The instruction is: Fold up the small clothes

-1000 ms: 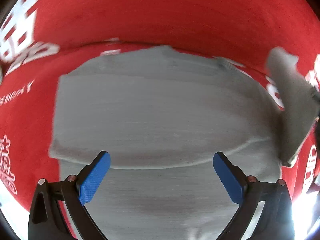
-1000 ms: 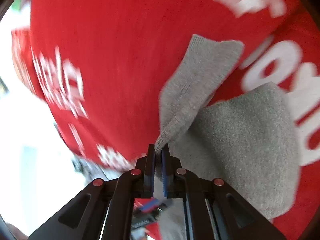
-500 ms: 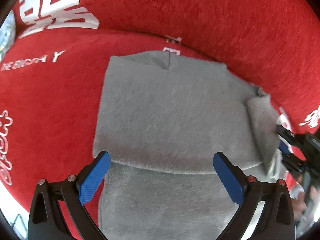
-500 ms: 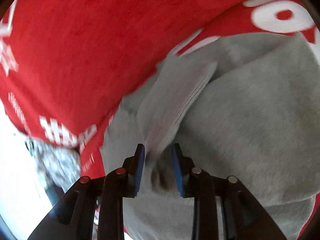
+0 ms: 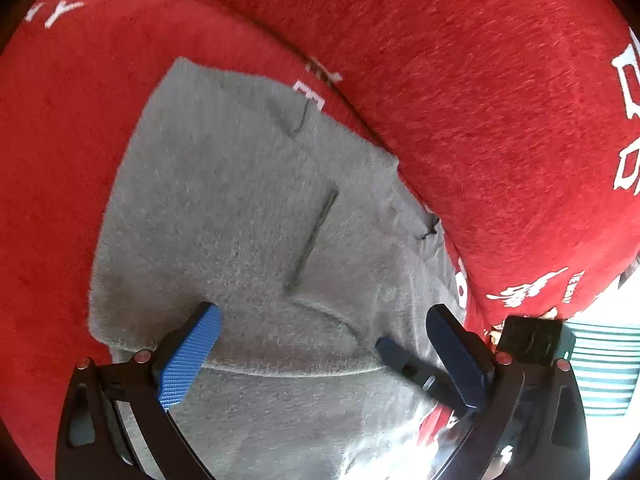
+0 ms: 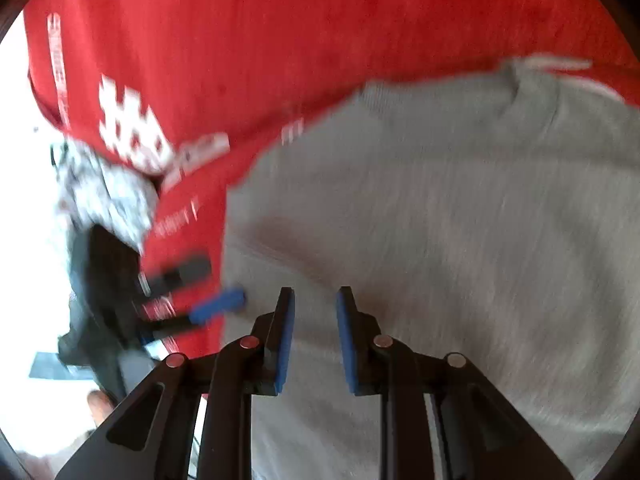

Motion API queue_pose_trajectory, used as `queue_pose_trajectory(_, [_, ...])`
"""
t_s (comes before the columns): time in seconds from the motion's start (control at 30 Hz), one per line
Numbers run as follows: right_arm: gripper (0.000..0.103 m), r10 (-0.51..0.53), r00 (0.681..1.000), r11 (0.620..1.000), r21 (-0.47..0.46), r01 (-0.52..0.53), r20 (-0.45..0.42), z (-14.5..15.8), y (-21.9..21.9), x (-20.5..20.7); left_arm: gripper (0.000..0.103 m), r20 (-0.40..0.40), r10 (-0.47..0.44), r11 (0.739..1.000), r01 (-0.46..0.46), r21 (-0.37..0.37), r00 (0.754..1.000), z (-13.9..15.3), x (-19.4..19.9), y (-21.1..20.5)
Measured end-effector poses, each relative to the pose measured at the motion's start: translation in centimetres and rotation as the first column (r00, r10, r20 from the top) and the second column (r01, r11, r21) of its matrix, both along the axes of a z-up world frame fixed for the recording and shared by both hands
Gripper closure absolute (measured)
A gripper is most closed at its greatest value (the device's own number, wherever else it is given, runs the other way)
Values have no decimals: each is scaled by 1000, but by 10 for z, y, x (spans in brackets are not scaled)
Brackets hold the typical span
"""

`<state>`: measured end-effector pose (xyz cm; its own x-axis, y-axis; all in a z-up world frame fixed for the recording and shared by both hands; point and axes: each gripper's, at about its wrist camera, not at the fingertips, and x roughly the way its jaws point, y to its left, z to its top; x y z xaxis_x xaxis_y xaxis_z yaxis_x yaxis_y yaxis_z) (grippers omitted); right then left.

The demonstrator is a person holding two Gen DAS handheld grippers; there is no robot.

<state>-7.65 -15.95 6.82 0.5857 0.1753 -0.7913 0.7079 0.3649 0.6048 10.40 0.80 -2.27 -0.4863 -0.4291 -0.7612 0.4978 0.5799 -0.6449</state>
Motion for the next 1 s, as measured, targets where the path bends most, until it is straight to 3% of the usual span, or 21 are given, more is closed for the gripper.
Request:
queue_pose_trajectory(0.17, [76,-62,998,996,63,63,-12,-5,20,-48,0,47,-47,999,46,22,998,1,-11,-10])
queue_pose_trajectory(0.3, [63,-245,969,961,123,247,-33,-4,21,-126,0,77,-81,996,78,45,994,2,-22,-26])
queue_pose_trajectory(0.43, [61,-458,889,872,179,456,-31,-3,19,-200,0,74,-135,990,132,48,988,5,-39,-44])
queue_pose_trajectory(0.6, [56,-641,768,748,222,625,-1,-5,15,-253,0,109,-178,980,166,112,978,-2,-61,-68])
queue_pose_trajectory(0.63, [54,-665,747,727,233,645,6,-6,15,-258,11,117,-167,981,154,114,979,-2,-62,-70])
queue_pose_trajectory(0.67, [53,-684,729,709,242,662,11,-7,16,-263,27,118,-151,985,140,100,981,0,-61,-71])
queue_pose_trajectory(0.7, [52,-708,706,686,251,682,18,-8,16,-265,73,92,-145,987,138,80,985,2,-61,-72])
queue_pose_trajectory(0.73, [51,-731,682,663,259,702,22,-10,17,-269,95,60,-143,988,139,72,988,1,-58,-73])
queue_pose_trajectory(0.8, [52,-759,651,634,250,732,17,-9,16,-267,95,78,-131,991,127,45,988,8,-55,-71])
queue_pose_trajectory(0.83, [68,-759,651,636,229,737,13,-7,14,-266,95,99,-135,991,132,35,986,13,-54,-69])
queue_pose_trajectory(0.9, [95,-727,686,680,148,719,7,6,5,-264,95,137,-147,989,146,15,980,22,-55,-61])
queue_pose_trajectory(1.0, [95,-622,783,783,-8,622,-12,25,-10,-260,95,139,-170,985,167,34,976,16,-58,-42])
